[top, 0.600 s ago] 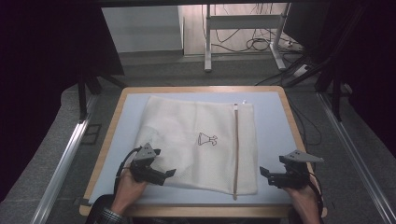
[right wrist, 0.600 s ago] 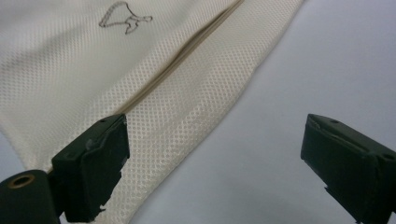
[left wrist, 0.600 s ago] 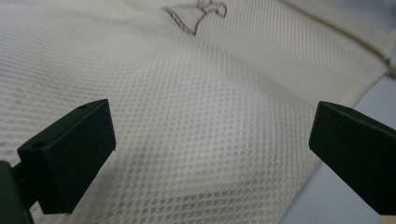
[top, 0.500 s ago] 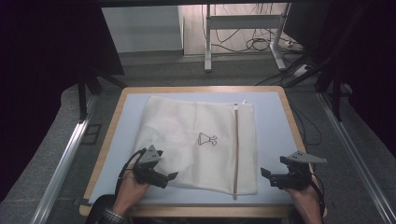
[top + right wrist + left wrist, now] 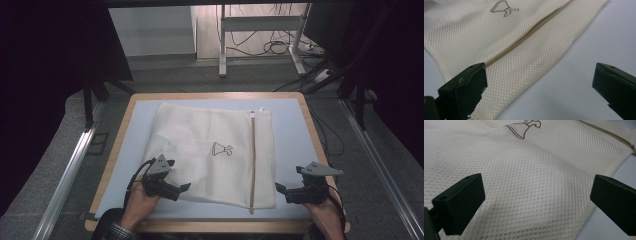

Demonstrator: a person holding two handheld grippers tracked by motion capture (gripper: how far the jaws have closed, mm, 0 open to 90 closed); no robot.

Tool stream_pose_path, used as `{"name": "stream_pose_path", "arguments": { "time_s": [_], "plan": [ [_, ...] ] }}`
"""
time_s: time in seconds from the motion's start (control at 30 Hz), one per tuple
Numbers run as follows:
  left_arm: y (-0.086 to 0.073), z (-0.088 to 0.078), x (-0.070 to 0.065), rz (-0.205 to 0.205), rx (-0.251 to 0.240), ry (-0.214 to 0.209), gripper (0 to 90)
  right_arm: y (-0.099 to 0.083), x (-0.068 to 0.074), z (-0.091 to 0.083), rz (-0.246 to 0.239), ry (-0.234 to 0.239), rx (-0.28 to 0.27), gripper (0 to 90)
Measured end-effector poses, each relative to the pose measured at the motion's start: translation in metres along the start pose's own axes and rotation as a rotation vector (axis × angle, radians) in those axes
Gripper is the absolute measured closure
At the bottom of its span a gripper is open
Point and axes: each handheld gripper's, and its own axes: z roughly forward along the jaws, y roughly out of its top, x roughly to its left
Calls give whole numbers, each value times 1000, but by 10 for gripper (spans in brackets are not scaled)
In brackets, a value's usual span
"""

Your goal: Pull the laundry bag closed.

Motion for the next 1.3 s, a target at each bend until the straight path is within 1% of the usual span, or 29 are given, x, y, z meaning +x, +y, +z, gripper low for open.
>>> {"name": "stream_pose_path", "arguments": {
  "time_s": [0.03,0.07,0.13,0.17,0.23,0.3,0.37,0.5,0.53,0.7,0.77,0.8,0.97,1.0,1.03,1.17,1.23,1.27,1.3],
  "plan": [
    [0,1,0,9,16,13,0,0,0,0,-6,-4,3,1],
    [0,1,0,10,20,15,0,0,0,0,-10,-7,4,1],
    [1,2,1,5,25,15,0,0,-1,0,-13,-11,7,1],
    [1,2,1,4,39,17,0,0,-1,0,-15,-12,11,1],
    [2,3,0,3,44,17,3,-1,-2,1,-19,-9,15,1],
    [4,3,-2,7,53,19,11,0,-2,1,-19,-7,12,1],
    [6,3,-3,2,56,16,18,0,-2,1,-14,-3,5,1],
    [9,3,-3,-9,45,6,27,0,-3,1,-7,2,-12,2],
    [11,2,-4,-14,30,2,28,1,-3,0,-5,4,-22,1],
    [15,3,-9,-7,11,-7,26,2,-2,1,-7,13,-28,2],
    [16,3,-9,-4,12,-10,22,2,-2,1,-9,14,-27,2],
    [17,5,-11,6,19,-15,20,2,-1,2,-10,21,-28,2],
    [19,9,-15,23,34,-20,9,2,-1,4,-9,34,-17,1],
    [20,9,-16,25,24,-39,10,2,0,4,-8,38,-18,2],
    [20,9,-16,22,23,-47,12,2,0,4,-8,40,-20,2],
    [22,10,-18,31,17,-52,19,2,0,3,-13,41,-19,2],
    [24,12,-20,39,28,-50,31,2,0,4,-17,45,-10,6],
    [24,13,-20,40,32,-52,37,3,1,5,-17,47,5,10],
    [24,13,-20,40,32,-52,44,3,1,5,-17,47,5,10]
  ]
}}
